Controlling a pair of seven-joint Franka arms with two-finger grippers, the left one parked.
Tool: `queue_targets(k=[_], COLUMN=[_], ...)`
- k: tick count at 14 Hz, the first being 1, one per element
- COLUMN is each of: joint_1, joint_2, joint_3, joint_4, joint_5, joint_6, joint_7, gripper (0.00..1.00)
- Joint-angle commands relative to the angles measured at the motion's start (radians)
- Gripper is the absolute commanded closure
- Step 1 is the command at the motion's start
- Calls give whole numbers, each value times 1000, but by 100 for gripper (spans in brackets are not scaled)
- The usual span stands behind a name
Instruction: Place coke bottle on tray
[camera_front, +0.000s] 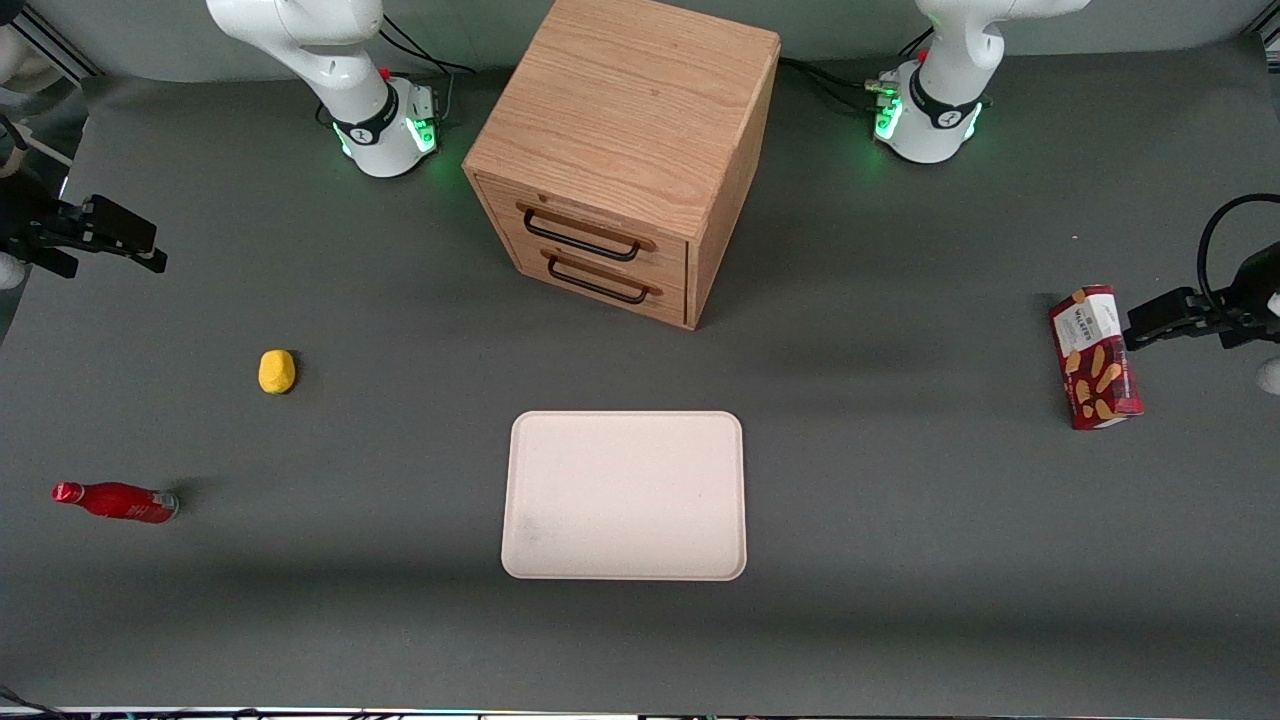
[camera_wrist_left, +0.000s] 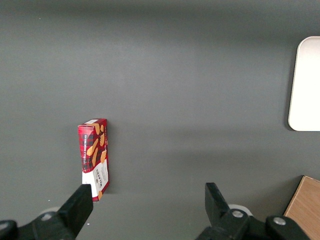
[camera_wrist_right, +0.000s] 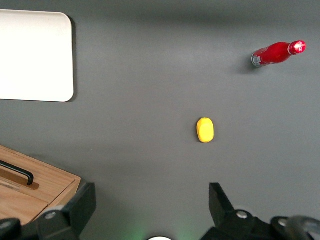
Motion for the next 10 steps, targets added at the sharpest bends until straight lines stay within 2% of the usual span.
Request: queue_targets(k=[1,8,10], joint_1=[-6,-22,-55], joint_2=[1,71,134], joint_3=[10,-1,-4], joint_4=[16,89,160], joint_5=[-17,-24,-26], joint_6=[-15,-6,-7], joint_7=[-14,-27,-106], gripper=[0,0,0])
